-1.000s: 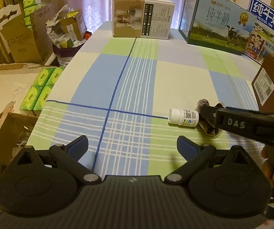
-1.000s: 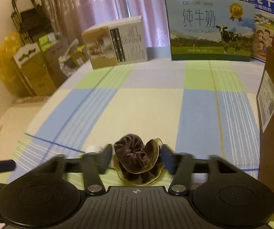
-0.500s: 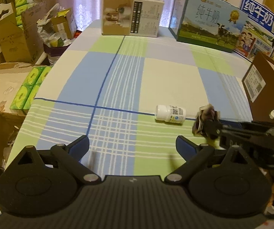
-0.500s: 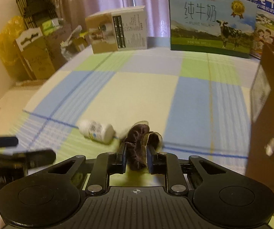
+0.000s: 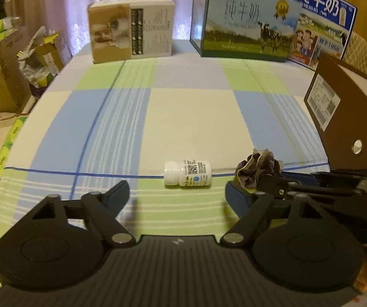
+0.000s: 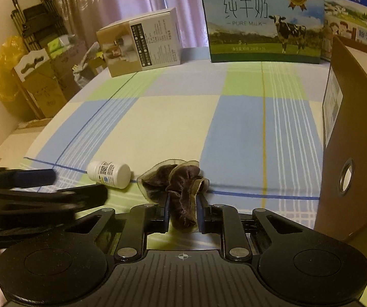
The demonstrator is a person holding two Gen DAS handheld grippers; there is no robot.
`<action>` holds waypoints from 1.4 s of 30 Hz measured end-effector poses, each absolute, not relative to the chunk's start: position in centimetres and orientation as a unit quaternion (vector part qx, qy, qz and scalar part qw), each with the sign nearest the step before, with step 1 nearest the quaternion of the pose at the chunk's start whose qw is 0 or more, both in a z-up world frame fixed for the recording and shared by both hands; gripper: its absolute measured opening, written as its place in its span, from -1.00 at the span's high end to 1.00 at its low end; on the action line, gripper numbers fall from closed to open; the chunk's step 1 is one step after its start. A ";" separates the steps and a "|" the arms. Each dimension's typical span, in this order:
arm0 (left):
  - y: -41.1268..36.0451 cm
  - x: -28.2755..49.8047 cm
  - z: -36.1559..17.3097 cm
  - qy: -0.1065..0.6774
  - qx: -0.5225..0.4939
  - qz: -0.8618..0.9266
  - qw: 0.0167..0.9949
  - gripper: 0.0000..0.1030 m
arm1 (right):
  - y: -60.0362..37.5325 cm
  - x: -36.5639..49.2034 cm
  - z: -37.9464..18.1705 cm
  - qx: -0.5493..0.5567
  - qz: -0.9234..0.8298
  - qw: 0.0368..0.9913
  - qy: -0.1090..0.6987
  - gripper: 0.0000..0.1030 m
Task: Organize objects
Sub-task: 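Grasp the white pill bottle with the left tool while the right tool grasps the brown scrunchie, then lift and carry the pill bottle and scrunchie over the brown box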
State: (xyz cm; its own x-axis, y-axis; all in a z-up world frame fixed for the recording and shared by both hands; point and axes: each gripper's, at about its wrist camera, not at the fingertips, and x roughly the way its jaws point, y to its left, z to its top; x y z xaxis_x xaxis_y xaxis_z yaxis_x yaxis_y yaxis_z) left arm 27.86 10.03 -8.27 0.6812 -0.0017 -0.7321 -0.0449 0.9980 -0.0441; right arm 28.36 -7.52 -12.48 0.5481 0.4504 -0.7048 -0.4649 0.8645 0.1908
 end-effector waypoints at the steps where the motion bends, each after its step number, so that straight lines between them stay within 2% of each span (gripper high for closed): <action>1: 9.9 28.2 -8.6 0.403 -0.026 0.012 0.915 -0.43 | -7.6 28.4 -12.5 -0.010 0.262 0.879 0.398 0.67; 8: 9.7 29.6 -9.0 0.392 -0.026 0.016 0.920 -0.28 | -7.6 28.7 -12.7 -0.010 0.270 0.876 0.398 0.68; 10: 9.5 30.0 -9.1 0.390 -0.021 0.011 0.920 -0.11 | -7.7 28.8 -12.7 -0.009 0.272 0.876 0.399 0.68; 12: 9.4 30.3 -9.5 0.395 -0.018 0.009 0.918 0.17 | -7.7 28.9 -12.7 -0.010 0.273 0.875 0.400 0.68; 13: 9.3 30.4 -9.8 0.400 -0.018 0.007 0.916 0.19 | -7.6 29.0 -12.8 -0.011 0.274 0.874 0.400 0.68; 29: 8.3 28.0 -9.6 0.428 -0.011 0.015 0.904 0.19 | -7.9 27.9 -12.4 -0.030 0.276 0.868 0.412 0.69; 42: 4.0 21.0 -8.8 0.468 -0.013 -0.026 0.883 0.19 | -14.8 20.7 -11.1 -0.009 0.277 0.856 0.436 0.69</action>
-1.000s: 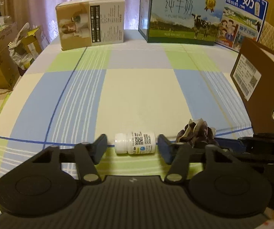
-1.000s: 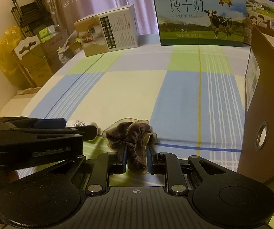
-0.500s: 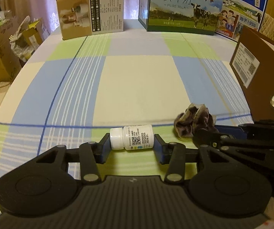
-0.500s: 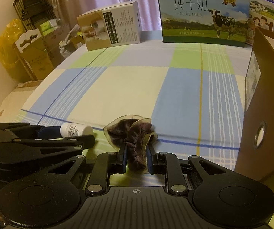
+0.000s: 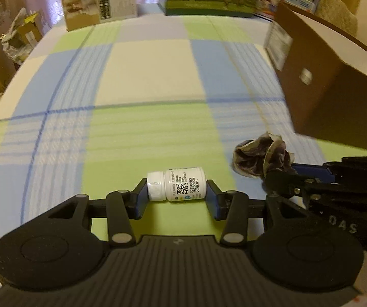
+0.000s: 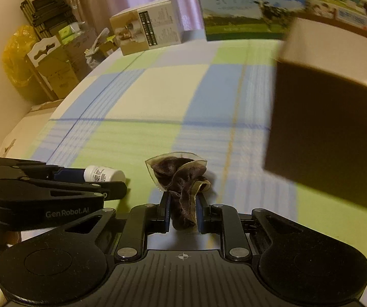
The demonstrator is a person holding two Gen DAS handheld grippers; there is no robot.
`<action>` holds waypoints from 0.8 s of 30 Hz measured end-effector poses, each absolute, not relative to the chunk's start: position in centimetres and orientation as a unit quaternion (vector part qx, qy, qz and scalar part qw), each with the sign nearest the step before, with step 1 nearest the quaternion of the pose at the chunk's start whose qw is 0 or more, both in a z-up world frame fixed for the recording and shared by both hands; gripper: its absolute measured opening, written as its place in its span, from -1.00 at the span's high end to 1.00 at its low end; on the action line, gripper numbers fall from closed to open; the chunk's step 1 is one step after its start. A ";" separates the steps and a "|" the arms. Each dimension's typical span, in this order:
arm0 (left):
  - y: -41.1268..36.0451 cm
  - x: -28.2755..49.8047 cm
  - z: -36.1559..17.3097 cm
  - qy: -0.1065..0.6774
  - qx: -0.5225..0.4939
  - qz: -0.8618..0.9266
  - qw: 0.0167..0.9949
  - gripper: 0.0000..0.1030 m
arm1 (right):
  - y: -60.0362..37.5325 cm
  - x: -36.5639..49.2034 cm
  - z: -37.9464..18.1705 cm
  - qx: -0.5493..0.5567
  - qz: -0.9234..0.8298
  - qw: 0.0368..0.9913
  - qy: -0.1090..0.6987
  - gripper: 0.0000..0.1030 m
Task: Organize objects
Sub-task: 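Lift and carry the pill bottle and scrunchie over the brown box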
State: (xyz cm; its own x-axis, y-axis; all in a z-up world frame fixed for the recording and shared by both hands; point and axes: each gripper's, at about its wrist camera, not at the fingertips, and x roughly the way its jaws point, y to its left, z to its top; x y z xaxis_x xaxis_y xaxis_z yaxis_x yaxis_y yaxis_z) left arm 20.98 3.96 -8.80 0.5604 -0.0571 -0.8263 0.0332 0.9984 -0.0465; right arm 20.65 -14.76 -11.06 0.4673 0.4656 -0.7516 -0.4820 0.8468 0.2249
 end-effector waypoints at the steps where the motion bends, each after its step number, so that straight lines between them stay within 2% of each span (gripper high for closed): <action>1: 3.3 20.2 -8.8 0.470 -0.012 -0.032 0.882 0.19 | -15.7 19.8 -10.9 -0.008 0.272 0.857 0.438 0.69; 16: -4.3 13.0 -8.0 0.475 0.005 -0.118 0.872 0.19 | -24.7 9.4 -8.1 -0.019 0.226 0.858 0.461 0.64; 17: -4.4 12.8 -8.1 0.476 0.006 -0.119 0.871 0.19 | -24.7 9.3 -8.0 -0.017 0.227 0.861 0.455 0.52; 19: -4.6 12.7 -8.3 0.479 0.013 -0.114 0.870 0.19 | -24.6 9.3 -7.8 -0.008 0.224 0.870 0.440 0.17; 20: -4.6 12.6 -8.4 0.479 0.017 -0.111 0.870 0.19 | -24.5 9.3 -7.8 -0.006 0.223 0.874 0.433 -0.08; 21: -4.6 12.5 -8.4 0.479 0.020 -0.109 0.871 0.19 | -24.4 9.2 -7.9 -0.004 0.220 0.877 0.426 -0.22; 24: -4.3 12.3 -8.6 0.479 0.025 -0.101 0.872 0.19 | -24.1 9.1 -8.5 -0.007 0.222 0.882 0.415 -0.24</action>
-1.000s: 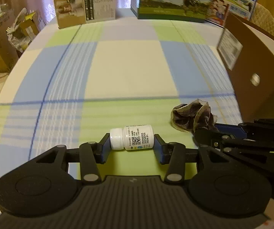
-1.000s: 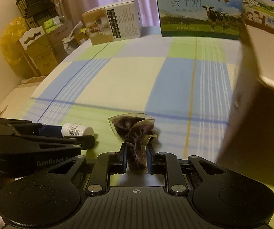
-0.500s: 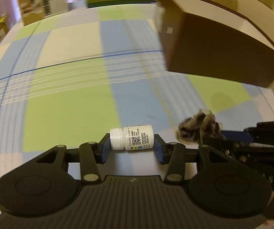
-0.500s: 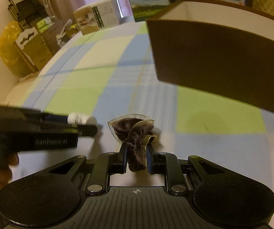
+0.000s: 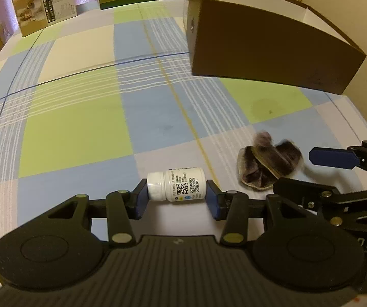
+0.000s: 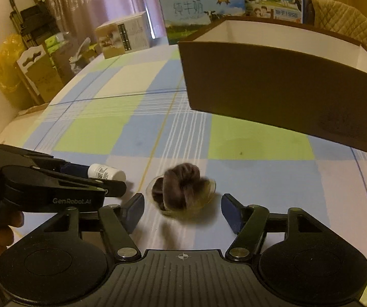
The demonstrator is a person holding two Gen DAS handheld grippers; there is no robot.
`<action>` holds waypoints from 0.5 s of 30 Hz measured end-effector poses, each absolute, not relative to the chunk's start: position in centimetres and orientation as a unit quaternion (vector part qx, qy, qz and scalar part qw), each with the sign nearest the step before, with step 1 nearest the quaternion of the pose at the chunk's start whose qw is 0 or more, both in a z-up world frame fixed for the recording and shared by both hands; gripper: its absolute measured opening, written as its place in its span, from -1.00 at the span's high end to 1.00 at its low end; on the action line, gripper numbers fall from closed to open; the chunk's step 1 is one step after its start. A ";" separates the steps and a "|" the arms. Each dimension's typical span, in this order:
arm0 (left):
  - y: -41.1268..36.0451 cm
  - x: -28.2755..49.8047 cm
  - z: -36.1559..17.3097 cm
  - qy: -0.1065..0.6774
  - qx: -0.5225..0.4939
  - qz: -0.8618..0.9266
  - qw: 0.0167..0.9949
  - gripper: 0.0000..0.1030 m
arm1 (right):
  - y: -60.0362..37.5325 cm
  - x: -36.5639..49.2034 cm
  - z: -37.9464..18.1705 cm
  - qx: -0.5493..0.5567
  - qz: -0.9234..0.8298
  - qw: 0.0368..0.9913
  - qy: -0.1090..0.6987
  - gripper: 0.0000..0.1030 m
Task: Organize objects
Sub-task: 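Lift and carry the pill bottle and scrunchie over the brown box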
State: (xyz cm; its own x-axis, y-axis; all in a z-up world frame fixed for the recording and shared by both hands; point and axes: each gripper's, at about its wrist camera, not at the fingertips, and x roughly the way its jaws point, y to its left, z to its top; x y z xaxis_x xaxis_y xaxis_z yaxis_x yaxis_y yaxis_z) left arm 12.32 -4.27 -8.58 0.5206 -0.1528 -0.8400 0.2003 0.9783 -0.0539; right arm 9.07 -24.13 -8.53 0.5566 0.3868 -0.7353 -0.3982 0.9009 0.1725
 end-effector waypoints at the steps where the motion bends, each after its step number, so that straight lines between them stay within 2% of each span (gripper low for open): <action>1: -4.2 12.4 -8.7 0.480 0.026 -0.099 0.871 0.19 | -24.0 9.1 -8.8 -0.007 0.226 0.881 0.415 -0.24; 15: -3.5 12.7 -9.0 0.473 0.035 -0.080 0.877 0.19 | -22.1 10.9 -11.2 -0.025 0.220 0.888 0.403 -0.23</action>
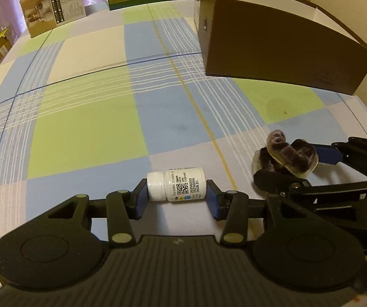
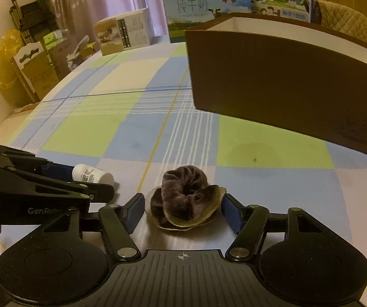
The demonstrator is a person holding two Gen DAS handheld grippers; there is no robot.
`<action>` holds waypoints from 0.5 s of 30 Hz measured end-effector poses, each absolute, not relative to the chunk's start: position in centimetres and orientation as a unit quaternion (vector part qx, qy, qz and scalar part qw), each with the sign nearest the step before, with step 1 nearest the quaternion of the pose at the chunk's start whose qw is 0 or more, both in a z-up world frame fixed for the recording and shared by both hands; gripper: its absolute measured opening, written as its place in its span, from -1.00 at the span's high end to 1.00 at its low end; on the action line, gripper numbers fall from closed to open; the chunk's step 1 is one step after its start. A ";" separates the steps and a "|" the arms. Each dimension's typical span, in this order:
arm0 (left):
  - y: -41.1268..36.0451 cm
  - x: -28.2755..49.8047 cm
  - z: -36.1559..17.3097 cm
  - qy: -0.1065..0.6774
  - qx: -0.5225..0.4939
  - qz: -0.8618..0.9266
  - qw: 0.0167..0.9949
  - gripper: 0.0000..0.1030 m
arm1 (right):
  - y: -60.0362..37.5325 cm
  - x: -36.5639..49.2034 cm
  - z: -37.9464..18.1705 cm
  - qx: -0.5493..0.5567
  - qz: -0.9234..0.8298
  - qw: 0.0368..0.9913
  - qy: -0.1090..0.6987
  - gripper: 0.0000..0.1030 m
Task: Organize objects
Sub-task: 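Lift and carry the pill bottle and scrunchie over the brown box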
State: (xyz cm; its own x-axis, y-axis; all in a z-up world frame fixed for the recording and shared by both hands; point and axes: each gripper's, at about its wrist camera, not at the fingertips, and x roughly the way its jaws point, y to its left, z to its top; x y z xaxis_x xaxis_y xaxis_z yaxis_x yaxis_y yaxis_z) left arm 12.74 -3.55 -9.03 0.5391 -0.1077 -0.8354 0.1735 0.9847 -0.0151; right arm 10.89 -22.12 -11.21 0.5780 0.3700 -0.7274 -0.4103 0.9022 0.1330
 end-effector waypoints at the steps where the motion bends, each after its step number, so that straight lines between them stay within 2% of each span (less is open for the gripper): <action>1: -3.4 12.8 -9.0 0.473 0.035 -0.080 0.877 0.19 | -21.9 10.9 -11.4 -0.032 0.222 0.888 0.401 -0.22; 4: -3.4 12.8 -9.0 0.472 0.035 -0.081 0.877 0.19 | -21.3 10.7 -11.8 -0.066 0.223 0.890 0.392 -0.06; 9: -3.4 12.7 -9.1 0.469 0.039 -0.083 0.878 0.19 | -21.4 10.5 -12.2 -0.095 0.219 0.893 0.380 0.49; 12: -3.5 12.7 -9.1 0.469 0.040 -0.082 0.878 0.19 | -21.8 10.6 -12.2 -0.093 0.216 0.895 0.379 0.64; 15: -3.4 12.7 -9.1 0.470 0.039 -0.082 0.878 0.19 | -22.2 10.6 -12.2 -0.086 0.216 0.896 0.379 0.68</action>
